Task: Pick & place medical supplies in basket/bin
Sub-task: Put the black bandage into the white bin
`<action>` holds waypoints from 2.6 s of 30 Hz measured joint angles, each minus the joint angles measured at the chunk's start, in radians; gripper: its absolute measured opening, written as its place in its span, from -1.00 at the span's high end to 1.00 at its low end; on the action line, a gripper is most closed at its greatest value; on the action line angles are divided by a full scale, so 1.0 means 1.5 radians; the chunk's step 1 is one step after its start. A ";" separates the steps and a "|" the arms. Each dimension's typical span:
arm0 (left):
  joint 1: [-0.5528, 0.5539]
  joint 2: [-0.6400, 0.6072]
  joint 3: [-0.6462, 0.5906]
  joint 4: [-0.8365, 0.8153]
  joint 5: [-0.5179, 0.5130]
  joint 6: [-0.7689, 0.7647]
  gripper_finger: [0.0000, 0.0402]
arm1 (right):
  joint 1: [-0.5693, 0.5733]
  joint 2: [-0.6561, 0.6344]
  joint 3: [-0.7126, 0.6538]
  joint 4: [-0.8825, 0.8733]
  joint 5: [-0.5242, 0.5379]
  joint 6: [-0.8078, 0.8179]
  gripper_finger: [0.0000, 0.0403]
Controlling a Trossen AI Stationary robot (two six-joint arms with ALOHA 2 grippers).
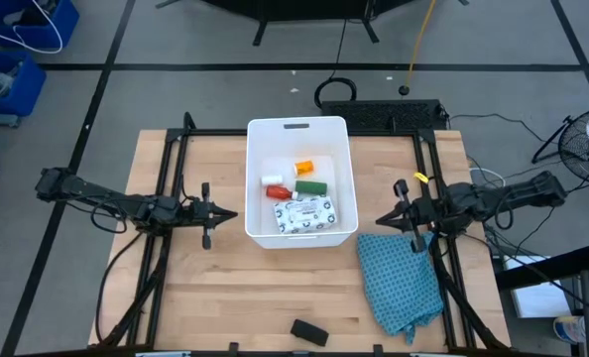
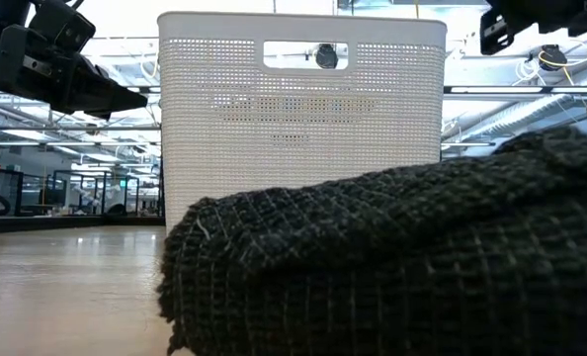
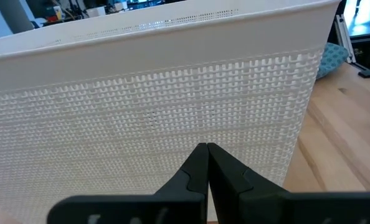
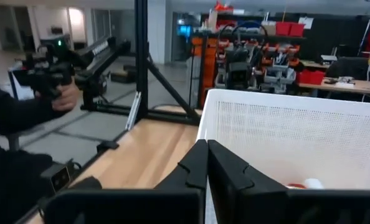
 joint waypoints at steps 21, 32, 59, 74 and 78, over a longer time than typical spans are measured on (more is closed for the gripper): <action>0.000 0.000 0.000 -0.001 0.001 -0.004 0.95 | -0.131 -0.060 -0.175 0.193 -0.068 0.016 1.00; 0.000 0.000 0.000 -0.002 0.001 -0.004 0.95 | -0.120 -0.061 -0.240 0.249 -0.071 0.031 1.00; -0.213 0.337 0.193 0.194 0.033 -0.074 0.95 | -0.121 -0.061 -0.243 0.326 -0.067 -0.044 1.00; -0.323 0.812 0.643 0.035 -0.003 -0.141 0.95 | -0.121 -0.061 -0.243 0.326 -0.069 -0.045 1.00; -0.319 0.895 0.730 -0.014 -0.028 -0.132 0.91 | -0.121 -0.061 -0.243 0.322 -0.069 -0.051 1.00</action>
